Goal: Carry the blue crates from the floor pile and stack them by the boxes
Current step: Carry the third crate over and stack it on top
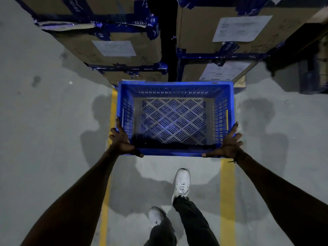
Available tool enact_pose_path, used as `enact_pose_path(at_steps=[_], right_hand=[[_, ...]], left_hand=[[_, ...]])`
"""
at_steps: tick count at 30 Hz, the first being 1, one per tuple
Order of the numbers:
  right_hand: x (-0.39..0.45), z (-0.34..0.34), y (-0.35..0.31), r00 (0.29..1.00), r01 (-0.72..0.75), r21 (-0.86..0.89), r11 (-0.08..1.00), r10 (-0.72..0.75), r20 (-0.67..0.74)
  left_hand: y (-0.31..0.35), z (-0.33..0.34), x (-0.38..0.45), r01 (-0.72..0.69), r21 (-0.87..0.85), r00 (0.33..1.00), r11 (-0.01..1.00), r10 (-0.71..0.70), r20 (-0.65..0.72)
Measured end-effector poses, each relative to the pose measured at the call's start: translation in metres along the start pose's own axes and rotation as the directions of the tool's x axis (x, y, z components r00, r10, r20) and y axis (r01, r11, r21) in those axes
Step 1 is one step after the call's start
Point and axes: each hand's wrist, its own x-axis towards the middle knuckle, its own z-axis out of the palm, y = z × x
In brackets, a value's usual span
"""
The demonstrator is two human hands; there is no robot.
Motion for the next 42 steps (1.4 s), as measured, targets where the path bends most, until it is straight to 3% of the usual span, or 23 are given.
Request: enact_pose_path(at_steps=[5, 11, 42], right_hand=[[0.007, -0.012, -0.011, 0.998, 0.004, -0.003, 1.0, -0.004, 0.057], [0.001, 0.0, 0.0, 0.999, 0.022, -0.02, 1.0, -0.022, -0.025], [0.027, 0.001, -0.001, 0.999, -0.031, -0.079, 0.996, 0.027, -0.042]], left_hand=[[0.008, -0.004, -0.019, 0.01, -0.073, 1.0, 0.997, -0.009, 0.017], [-0.001, -0.002, -0.003, 0.004, -0.021, 1.0, 1.0, -0.003, 0.02], [0.012, -0.011, -0.008, 0.01, -0.03, 1.0, 1.0, -0.01, 0.005]])
